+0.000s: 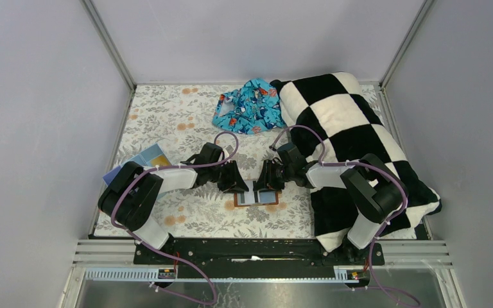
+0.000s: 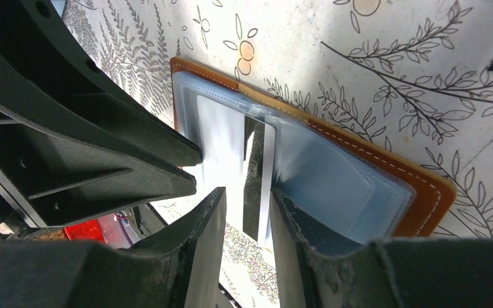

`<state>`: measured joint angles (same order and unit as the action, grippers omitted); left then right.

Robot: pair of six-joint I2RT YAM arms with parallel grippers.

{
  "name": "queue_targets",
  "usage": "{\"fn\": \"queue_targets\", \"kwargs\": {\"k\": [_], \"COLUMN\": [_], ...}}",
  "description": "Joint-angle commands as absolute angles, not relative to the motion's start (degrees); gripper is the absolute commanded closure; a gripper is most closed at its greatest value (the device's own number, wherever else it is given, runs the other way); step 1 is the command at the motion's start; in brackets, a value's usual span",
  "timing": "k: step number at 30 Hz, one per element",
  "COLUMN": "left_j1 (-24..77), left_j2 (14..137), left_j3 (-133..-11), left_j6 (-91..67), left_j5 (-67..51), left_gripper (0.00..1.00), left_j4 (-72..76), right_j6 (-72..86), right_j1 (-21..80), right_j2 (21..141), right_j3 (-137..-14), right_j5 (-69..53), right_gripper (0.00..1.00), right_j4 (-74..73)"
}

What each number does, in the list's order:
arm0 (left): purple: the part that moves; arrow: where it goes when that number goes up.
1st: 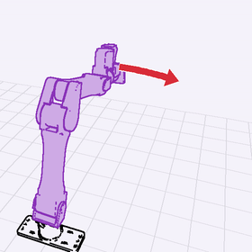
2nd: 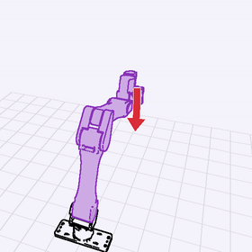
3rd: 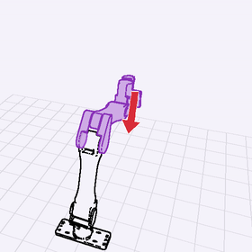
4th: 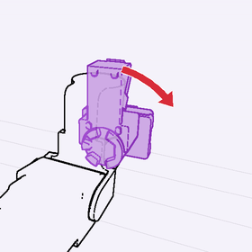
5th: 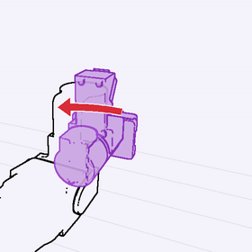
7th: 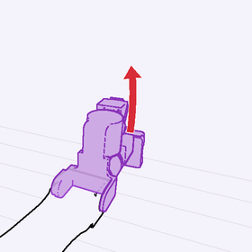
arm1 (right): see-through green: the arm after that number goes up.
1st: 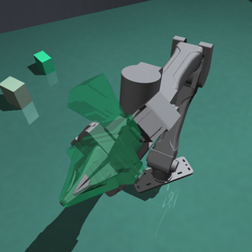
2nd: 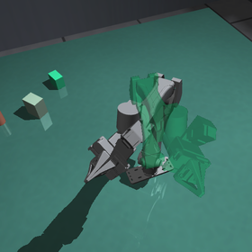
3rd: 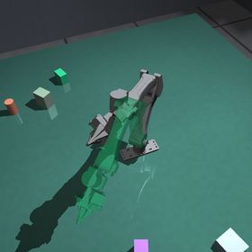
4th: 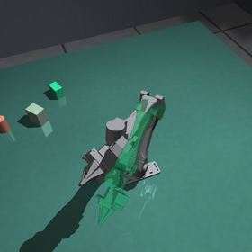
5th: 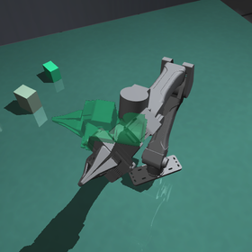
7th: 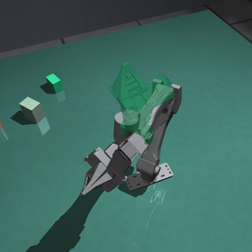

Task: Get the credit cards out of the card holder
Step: Remove the credit card from the card holder.

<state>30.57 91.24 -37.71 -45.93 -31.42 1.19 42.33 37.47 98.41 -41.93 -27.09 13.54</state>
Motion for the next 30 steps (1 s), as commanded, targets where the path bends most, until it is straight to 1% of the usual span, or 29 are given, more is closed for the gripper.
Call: {"fn": "queue_targets", "kwargs": {"k": [1,7,11,15,20,25,30], "left_j1": [30.3,30.2,30.2,30.2,30.3,31.5,32.7], "left_j2": [91.9,91.7,91.1,86.2,78.8,82.3,87.3], "left_j3": [-36.4,-36.5,-36.4,-35.9,-34.6,-34.2,-35.8], "left_j6": [-43.3,-43.4,-43.5,-44.4,-46.6,-49.4,-48.5], "left_j5": [-27.5,-27.6,-27.5,-27.7,-31.3,-34.5,-31.6], "left_gripper": [0.66,0.66,0.67,0.67,0.63,0.63,0.65], "left_j4": [-2.2,-2.0,-1.7,-0.1,7.1,13.8,12.1], "right_j6": [42.0,43.5,46.6,47.5,48.0,48.9,49.0], "right_j1": [37.4,36.6,34.3,33.2,32.5,32.1,31.8], "right_j2": [99.2,99.7,101.9,103.2,104.2,105.2,104.9], "right_j3": [-42.1,-40.9,-38.2,-36.9,-36.3,-35.7,-35.4], "right_j5": [-26.6,-27.3,-29.7,-30.3,-30.9,-31.7,-31.8], "right_gripper": [0.61,0.61,0.61,0.62,0.61,0.62,0.62], "right_j4": [13.2,15.0,19.7,21.7,23.0,24.6,24.8]}}
